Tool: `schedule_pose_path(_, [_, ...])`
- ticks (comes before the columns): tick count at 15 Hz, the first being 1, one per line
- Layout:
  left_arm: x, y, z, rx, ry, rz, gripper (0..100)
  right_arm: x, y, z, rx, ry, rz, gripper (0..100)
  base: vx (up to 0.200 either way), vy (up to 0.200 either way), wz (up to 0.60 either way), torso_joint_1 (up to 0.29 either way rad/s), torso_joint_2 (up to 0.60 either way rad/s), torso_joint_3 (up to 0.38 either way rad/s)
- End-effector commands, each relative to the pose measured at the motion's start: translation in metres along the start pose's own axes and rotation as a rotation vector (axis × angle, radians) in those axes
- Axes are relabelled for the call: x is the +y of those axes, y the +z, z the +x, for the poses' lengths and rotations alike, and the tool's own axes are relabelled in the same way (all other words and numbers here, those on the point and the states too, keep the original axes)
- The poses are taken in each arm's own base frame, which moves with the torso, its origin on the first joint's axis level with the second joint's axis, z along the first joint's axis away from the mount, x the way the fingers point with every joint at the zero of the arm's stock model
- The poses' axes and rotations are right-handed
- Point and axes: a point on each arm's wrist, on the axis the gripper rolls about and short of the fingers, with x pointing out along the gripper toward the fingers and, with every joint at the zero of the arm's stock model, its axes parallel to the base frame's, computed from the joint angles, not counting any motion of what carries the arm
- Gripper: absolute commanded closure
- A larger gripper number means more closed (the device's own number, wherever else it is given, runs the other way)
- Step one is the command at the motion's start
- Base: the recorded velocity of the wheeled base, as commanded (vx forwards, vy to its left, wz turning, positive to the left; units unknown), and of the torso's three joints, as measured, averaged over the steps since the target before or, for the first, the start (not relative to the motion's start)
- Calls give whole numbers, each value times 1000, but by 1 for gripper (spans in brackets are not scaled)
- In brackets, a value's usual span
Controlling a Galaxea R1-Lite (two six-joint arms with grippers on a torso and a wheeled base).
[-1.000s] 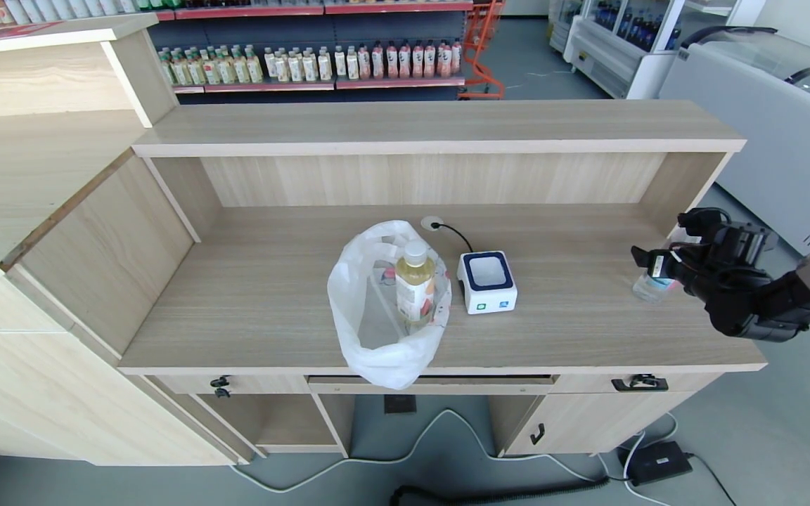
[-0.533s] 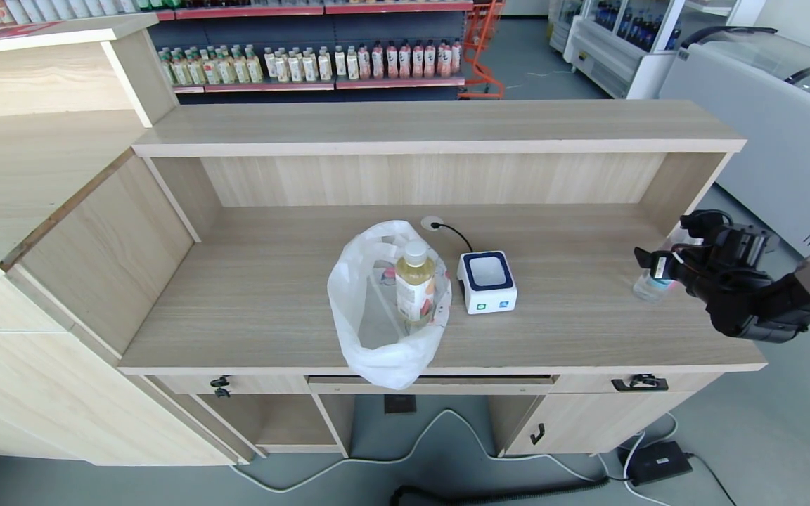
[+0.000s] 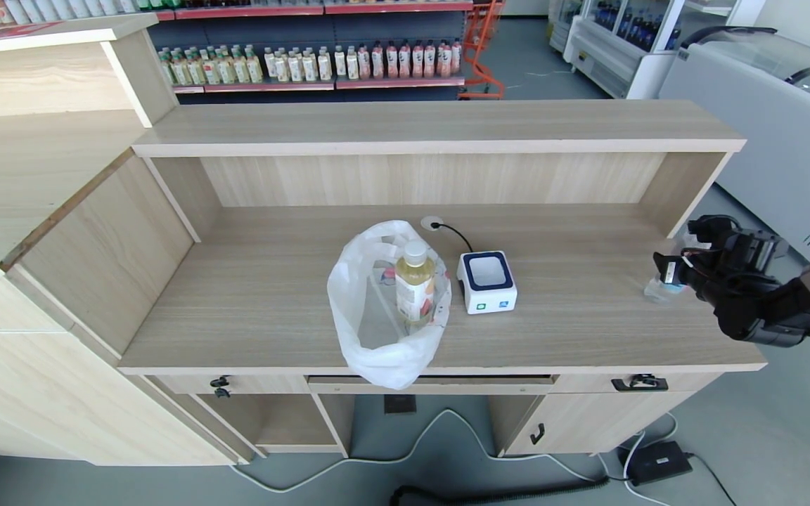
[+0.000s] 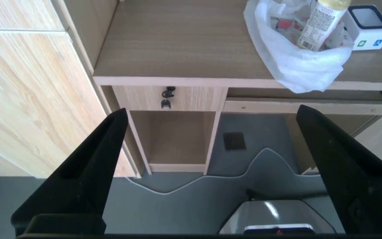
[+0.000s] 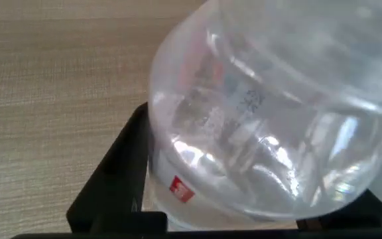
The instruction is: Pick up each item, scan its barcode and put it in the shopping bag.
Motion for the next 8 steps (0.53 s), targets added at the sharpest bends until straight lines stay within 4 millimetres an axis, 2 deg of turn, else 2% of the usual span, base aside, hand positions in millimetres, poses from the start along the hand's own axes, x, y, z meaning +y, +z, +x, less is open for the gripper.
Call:
schedule_pose_path(1, [0, 0, 0, 0, 0, 0, 0, -4, -4, 0, 7, -8, -27, 100, 0, 0, 0, 0, 0, 0])
schedule_pose_path(5, [0, 0, 0, 0, 0, 0, 0, -8, 0, -1, -39, -21, -36, 100, 0, 0, 0, 0, 0, 0])
schedule_pose_path(6, [0, 0, 0, 0, 0, 0, 0, -11, 8, -3, -60, -23, -31, 100, 0, 0, 0, 0, 0, 0])
schedule_pose_path(7, [0, 0, 0, 0, 0, 0, 0, -15, 27, -11, -86, -20, 4, 100, 0, 0, 0, 0, 0, 0])
schedule_pose_path(8, [0, 0, 0, 0, 0, 0, 0, -18, 53, -27, -105, 32, 82, 100, 0, 0, 0, 0, 0, 0])
